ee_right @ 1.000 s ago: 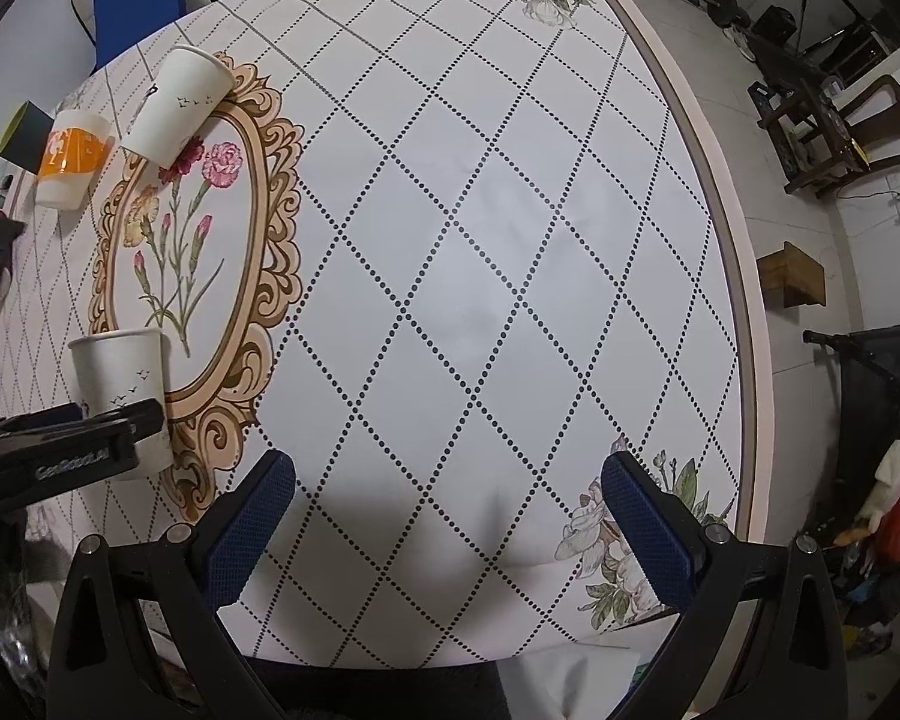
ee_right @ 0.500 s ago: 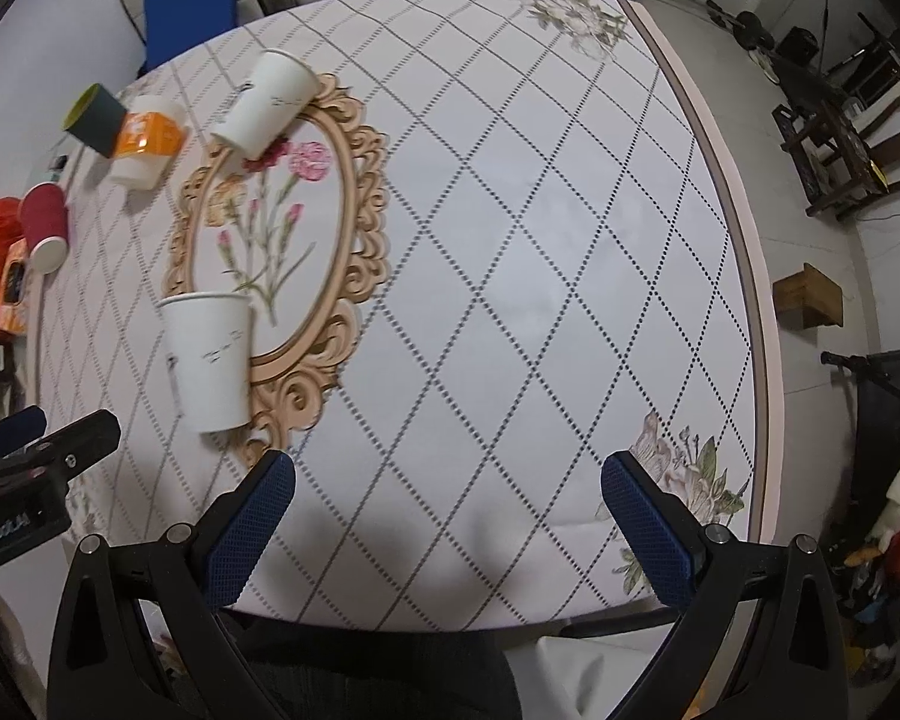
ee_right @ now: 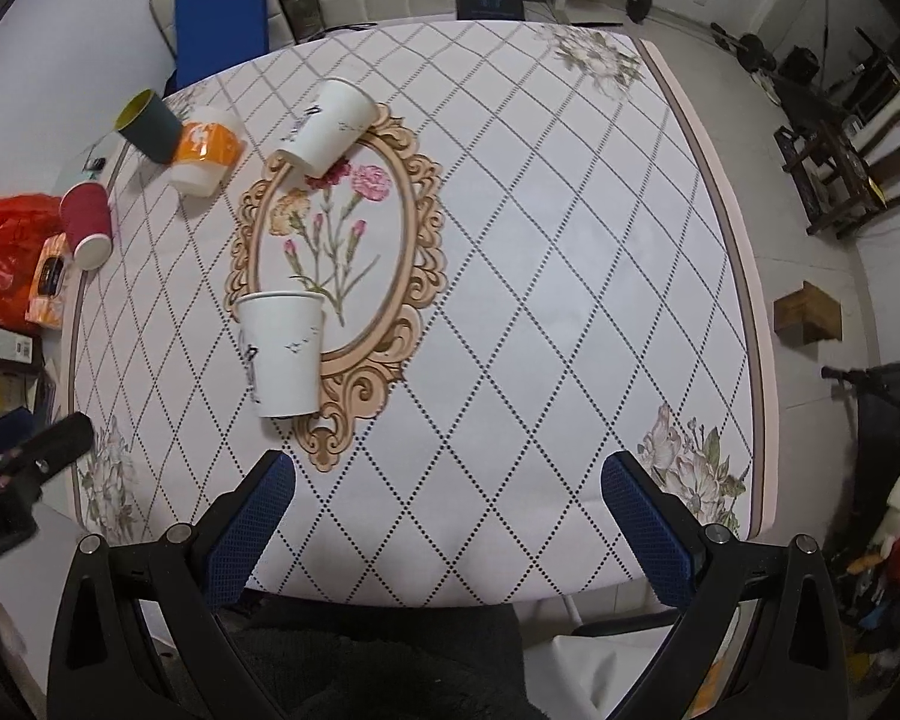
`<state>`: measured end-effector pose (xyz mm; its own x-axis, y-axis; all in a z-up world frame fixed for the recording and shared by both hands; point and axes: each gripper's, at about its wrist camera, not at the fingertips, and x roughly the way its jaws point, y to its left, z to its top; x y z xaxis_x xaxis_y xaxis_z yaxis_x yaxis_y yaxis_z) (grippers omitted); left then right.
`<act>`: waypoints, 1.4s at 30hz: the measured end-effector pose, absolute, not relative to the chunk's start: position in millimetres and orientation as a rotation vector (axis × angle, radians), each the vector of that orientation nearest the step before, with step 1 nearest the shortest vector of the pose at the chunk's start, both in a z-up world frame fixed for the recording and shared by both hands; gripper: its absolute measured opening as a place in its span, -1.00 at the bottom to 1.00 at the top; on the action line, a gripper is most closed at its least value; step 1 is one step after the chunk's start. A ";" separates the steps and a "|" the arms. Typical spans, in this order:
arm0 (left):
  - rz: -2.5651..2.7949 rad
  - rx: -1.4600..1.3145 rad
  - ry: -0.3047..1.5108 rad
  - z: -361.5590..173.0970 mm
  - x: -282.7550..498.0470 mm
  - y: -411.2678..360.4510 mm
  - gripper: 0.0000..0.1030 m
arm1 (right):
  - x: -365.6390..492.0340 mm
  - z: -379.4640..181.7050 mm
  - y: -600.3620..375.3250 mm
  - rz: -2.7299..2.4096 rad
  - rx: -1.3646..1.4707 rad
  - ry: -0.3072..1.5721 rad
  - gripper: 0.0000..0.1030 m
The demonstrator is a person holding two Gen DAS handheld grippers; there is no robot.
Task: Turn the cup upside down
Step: 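Lower the cup onto the floral oval and open the left gripper, then bring the right gripper to the cup and close it around the cup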
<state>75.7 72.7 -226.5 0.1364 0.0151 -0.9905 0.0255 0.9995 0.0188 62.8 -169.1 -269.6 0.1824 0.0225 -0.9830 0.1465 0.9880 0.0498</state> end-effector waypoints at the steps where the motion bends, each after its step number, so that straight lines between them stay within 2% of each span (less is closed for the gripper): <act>1: 0.020 0.034 1.428 -228.7 76.1 81.1 0.98 | 65.3 -269.4 -165.3 -0.080 0.130 1.388 1.00; 8: 0.228 -0.032 1.466 -271.3 77.8 145.9 0.98 | 103.3 -282.0 -117.2 0.067 -0.173 1.432 1.00; 13: 0.318 -0.088 1.514 -298.0 73.4 165.4 0.98 | 125.4 -300.0 -65.3 0.269 -0.575 1.408 1.00; 17: 0.361 -0.156 1.549 -316.5 67.1 173.7 0.98 | 126.3 -315.6 -25.7 0.480 -0.949 1.304 1.00; 20: 0.394 -0.222 1.581 -332.5 59.8 176.9 0.98 | 107.1 -330.6 -3.7 0.652 -1.336 1.126 1.00; 22: 0.405 -0.251 1.592 -339.9 55.6 177.5 0.98 | 82.6 -346.9 -0.9 0.789 -1.665 0.919 1.00; 28: 0.442 -0.243 1.583 -360.5 46.6 174.9 0.98 | 46.6 -389.1 -30.1 1.143 -2.272 0.488 0.96; 30: 0.450 -0.247 1.587 -364.5 45.9 173.3 0.98 | 40.8 -401.4 -45.2 1.251 -2.457 0.283 0.92; 35: 0.493 -0.284 1.606 -374.5 46.6 175.6 0.98 | 40.8 -419.3 -60.9 1.400 -2.669 -0.060 0.88; 42: 0.518 -0.327 1.615 -380.8 50.3 183.4 0.98 | 57.3 -434.2 -55.4 1.517 -2.775 -0.238 0.78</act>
